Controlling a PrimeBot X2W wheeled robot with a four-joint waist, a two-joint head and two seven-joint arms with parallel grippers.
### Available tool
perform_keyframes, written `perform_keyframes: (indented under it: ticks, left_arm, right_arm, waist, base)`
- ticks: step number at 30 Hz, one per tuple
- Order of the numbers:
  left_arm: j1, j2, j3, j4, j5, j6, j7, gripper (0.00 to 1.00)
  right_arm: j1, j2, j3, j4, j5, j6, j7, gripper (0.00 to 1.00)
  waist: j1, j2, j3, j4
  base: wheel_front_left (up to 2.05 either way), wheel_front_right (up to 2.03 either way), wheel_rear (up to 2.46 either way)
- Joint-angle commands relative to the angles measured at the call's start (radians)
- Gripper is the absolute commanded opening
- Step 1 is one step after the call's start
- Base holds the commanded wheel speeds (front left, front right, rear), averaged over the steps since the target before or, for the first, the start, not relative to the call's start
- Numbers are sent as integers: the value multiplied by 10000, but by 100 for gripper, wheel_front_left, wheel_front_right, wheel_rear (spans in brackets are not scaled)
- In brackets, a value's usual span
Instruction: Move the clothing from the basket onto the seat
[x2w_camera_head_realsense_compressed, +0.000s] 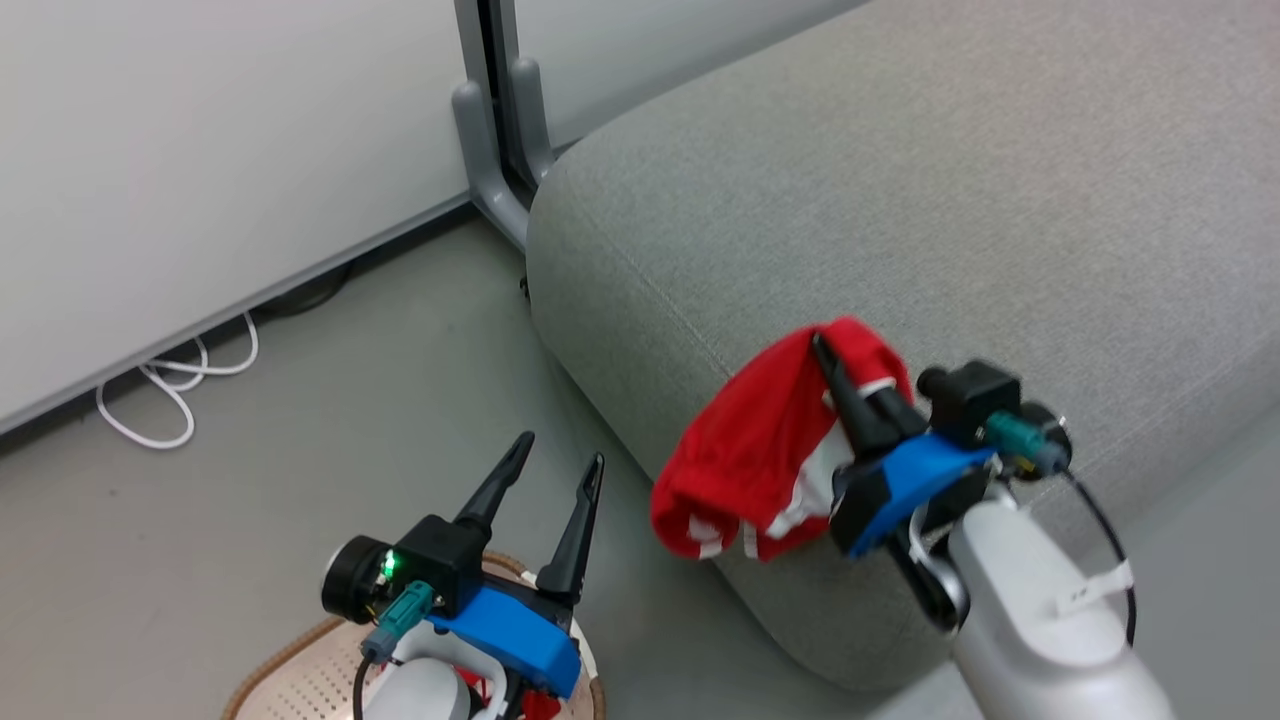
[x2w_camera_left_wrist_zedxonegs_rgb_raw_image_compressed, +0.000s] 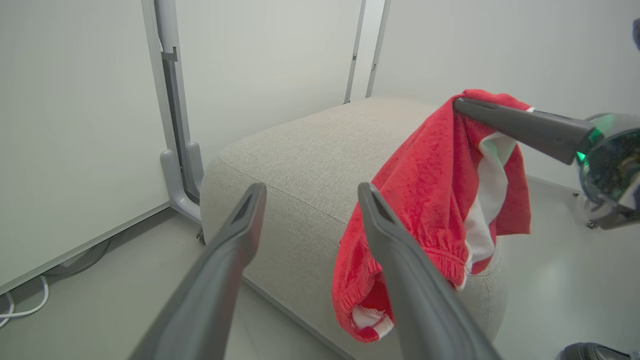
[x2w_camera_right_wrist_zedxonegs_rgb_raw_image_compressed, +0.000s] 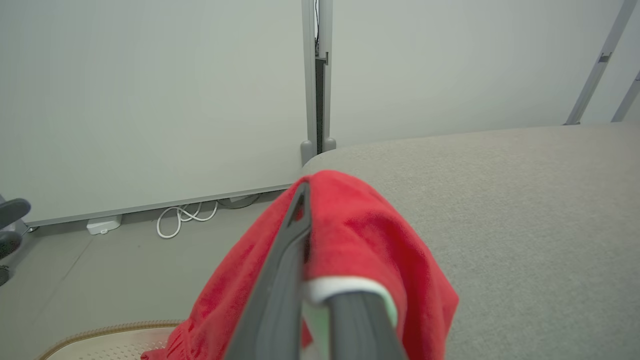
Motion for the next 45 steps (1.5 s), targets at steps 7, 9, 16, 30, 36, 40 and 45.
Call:
perform_keyframes:
  ticks: [7,9,16,30,36,40,45]
  left_arm:
    - [-744,622,-27,-520,363,-16,-28,100]
    - [-865,805,31,-629,438,-16,-27,100]
    - [-1346,1443,2,-1249,691,-16,-27,100]
    - [-2340,2164,-58,-2615,1130,0,34,100]
    - [-2359,2472,-34,-3028,1242,68,240,100]
    - [-2359,2531,-67,-3143,1248,87,316,100]
    - [-2350,2607,-105,-3214,1183,101,385,100]
  right_arm:
    - [-1950,-69,-1316,-101,67,1,242,0]
    - [-2476,-221,-1601,-171,122,1,366,0]
    - [-4051,-1201,-2395,-446,218,-1,838,0]
    - [-5212,-2995,-4349,-78,-125,1,913,0]
    - [-5036,-2715,-4804,1289,-433,-1,524,0]
    - [-5057,-2633,-5089,2061,-575,-1,347,0]
    - [-5295,-2528,-5378,3008,-756,-1,130,0]
  waist:
    - [0,-1,1733,309]
    - [0,-1,2155,344]
    - [0,-1,3501,577]
    - [0,-1,5729,1195]
    - [0,-1,6185,1158]
    - [0,-1,6244,1183]
    - [0,-1,6255,1230]
  base:
    - [0,0,0]
    - [0,0,0]
    - [0,0,0]
    - [0,0,0]
    - [0,0,0]
    - [0,0,0]
    - [0,0,0]
